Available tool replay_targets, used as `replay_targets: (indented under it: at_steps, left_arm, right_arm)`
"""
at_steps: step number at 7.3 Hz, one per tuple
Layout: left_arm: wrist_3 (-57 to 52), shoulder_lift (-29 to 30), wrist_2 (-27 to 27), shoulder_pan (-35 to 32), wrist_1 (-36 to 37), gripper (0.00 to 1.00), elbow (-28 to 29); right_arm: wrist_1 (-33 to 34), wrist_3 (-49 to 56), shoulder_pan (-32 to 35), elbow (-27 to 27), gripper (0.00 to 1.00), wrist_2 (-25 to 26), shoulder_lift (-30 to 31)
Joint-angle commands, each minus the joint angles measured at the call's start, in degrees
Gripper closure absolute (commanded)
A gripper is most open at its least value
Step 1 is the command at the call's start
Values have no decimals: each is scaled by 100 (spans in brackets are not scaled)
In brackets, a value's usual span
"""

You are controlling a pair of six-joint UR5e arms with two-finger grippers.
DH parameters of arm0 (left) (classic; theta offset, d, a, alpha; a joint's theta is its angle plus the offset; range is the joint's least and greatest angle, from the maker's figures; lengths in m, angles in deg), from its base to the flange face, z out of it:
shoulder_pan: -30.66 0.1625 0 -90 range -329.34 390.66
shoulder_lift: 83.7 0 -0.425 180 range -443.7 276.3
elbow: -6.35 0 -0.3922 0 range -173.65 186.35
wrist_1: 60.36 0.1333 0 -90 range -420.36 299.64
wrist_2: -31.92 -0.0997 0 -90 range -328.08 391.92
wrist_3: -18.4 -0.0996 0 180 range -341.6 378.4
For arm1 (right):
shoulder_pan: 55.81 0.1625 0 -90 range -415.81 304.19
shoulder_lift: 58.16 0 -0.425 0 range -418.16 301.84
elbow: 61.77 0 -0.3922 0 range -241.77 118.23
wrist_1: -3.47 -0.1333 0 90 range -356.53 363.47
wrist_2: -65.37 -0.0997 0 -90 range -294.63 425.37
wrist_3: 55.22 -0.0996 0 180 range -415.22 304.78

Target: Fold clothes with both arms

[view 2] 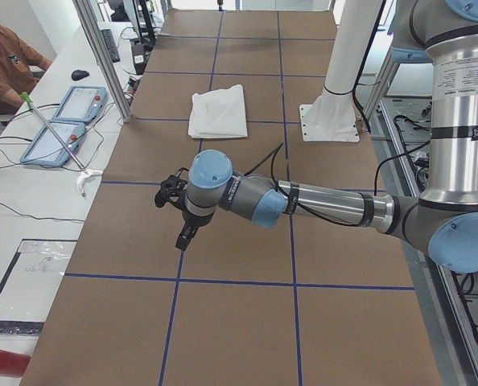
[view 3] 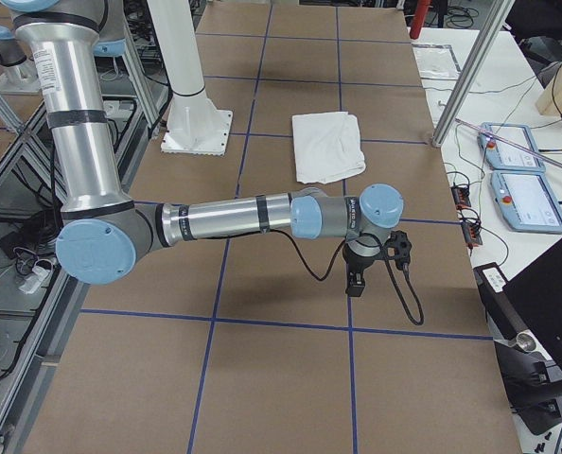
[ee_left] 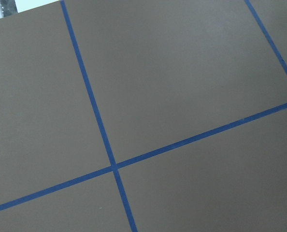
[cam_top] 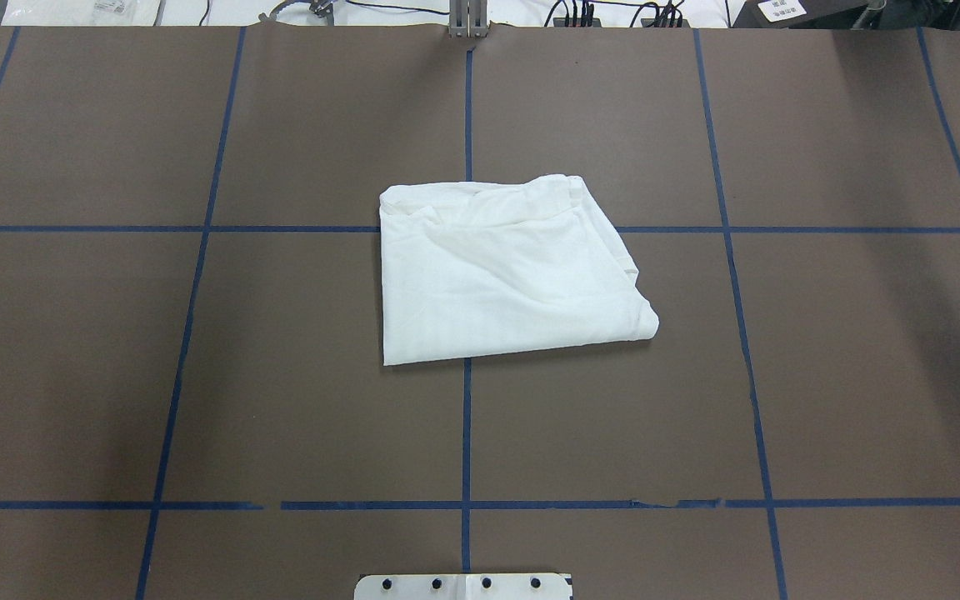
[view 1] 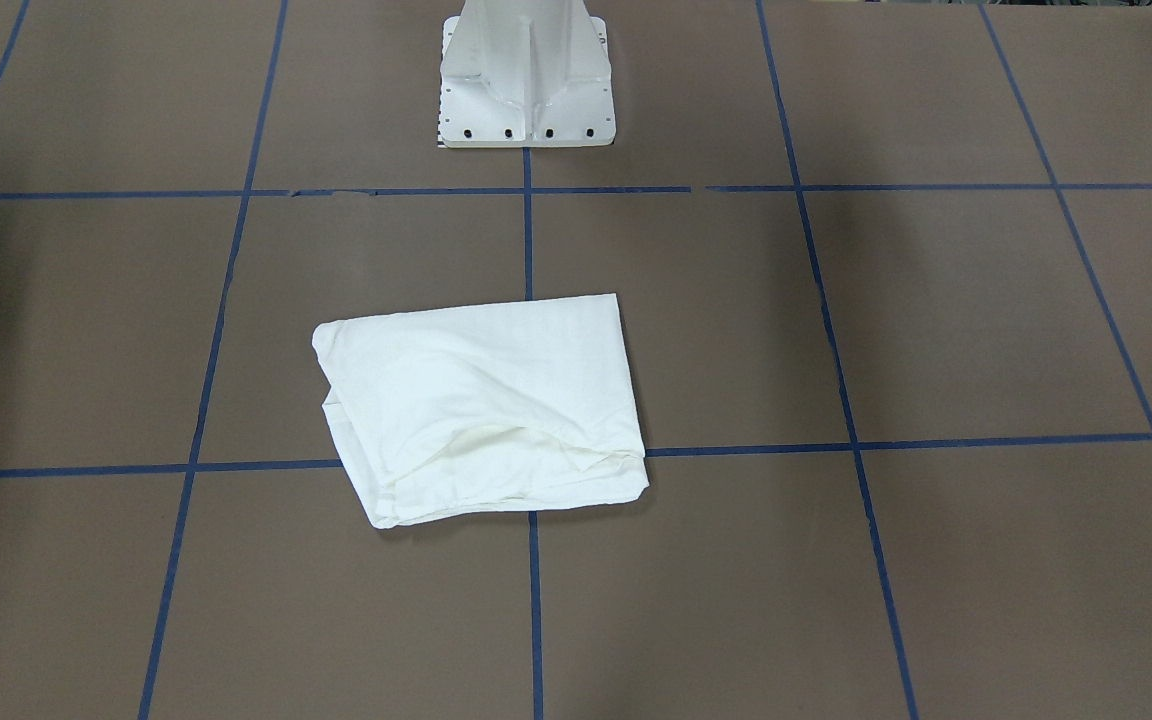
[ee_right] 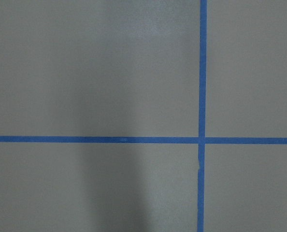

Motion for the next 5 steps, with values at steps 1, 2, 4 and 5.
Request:
replay_targets:
  at_steps: [1, 2, 4, 5]
  left_arm:
    - [48, 15, -7, 18, 57, 0, -173]
    - [39, 16, 168, 9, 49, 1, -121]
    - [39, 42, 346, 9, -4, 0, -146]
    - [39, 42, 346, 9, 5, 0, -164]
  right_arm:
    - [-4, 56, -19, 45, 0, 1, -76]
    - [-4, 100, -19, 11, 0, 1, -93]
    - [-4, 65, -19, -7, 0, -34, -111]
    - [-4, 31, -19, -33, 0, -25, -111]
